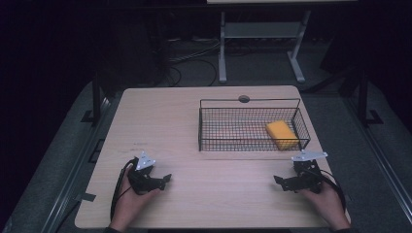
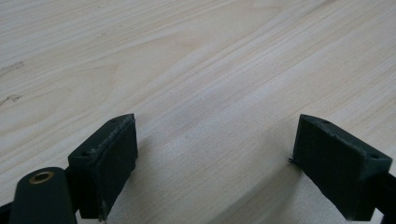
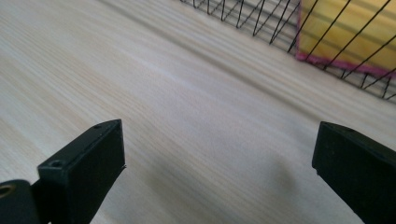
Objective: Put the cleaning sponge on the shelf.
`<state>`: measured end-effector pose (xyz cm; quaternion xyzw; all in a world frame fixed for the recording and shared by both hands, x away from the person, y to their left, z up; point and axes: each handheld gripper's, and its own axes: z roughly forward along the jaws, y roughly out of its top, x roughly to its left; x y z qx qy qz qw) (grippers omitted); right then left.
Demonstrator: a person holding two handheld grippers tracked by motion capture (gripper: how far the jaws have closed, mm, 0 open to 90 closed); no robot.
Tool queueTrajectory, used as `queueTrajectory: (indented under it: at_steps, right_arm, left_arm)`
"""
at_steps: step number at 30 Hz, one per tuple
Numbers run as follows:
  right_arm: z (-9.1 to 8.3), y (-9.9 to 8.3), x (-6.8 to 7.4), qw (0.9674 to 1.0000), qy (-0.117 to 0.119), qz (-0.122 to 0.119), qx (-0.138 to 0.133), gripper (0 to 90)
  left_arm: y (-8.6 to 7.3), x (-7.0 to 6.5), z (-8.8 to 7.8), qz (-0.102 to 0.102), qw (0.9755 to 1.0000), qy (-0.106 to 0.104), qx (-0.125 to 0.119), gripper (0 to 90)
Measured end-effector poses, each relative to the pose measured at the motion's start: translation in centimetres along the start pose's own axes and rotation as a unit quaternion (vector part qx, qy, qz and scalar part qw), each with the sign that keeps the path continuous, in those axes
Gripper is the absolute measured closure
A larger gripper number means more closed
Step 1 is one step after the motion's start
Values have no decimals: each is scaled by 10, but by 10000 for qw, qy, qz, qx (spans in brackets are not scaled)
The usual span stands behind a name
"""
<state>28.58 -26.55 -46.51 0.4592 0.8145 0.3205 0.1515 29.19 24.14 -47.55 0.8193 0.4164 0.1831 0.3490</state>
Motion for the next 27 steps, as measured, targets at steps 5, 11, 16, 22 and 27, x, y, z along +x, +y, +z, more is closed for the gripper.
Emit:
queueTrajectory:
  at_steps: [5, 11, 16, 22, 27]
  right_arm:
    - [4, -4, 0, 10000, -61, -58, 1, 20]
    - [10, -10, -1, 9999, -77, -58, -37, 11]
    - [11, -13, -1, 9998, -58, -78, -170, 11]
    - [11, -15, -1, 9996, -63, -79, -271, 11]
    - [11, -15, -1, 9996, -62, -76, -272, 11]
  left_arm:
    - [0, 0, 0, -1, 10000, 1, -1, 131]
    - [0, 0, 0, -4, 10000, 1, -3, 131]
    - [0, 0, 0, -5, 10000, 3, -2, 132]
    - [0, 0, 0, 0, 10000, 9, -1, 132]
    - [-1, -1, 0, -38, 10000, 40, -8, 132]
